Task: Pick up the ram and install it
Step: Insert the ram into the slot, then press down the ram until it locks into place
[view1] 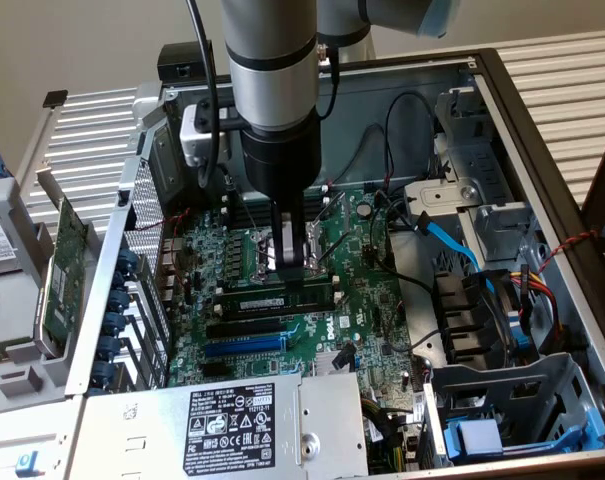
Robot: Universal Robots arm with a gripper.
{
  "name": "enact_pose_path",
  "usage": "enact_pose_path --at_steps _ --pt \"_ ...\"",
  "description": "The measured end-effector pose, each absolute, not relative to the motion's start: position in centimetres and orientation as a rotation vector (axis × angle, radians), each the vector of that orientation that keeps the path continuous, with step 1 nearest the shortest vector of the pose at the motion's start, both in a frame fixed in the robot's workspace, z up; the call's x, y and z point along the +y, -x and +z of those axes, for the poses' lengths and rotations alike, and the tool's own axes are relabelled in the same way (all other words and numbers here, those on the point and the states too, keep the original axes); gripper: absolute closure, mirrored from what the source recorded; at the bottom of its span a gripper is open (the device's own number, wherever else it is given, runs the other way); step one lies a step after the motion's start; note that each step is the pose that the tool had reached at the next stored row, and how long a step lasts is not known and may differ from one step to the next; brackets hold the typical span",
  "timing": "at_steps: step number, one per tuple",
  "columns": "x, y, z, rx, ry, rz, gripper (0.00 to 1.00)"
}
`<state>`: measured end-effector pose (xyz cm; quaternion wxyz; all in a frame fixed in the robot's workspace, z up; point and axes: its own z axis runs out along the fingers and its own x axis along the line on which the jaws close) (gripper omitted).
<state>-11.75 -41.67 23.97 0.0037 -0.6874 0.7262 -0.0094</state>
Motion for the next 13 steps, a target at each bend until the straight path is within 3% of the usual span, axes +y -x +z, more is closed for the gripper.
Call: enact_pose_path --at_steps 13 --pt "-41.68 11.81 24.75 2.276 2.154 -0.030 0.73"
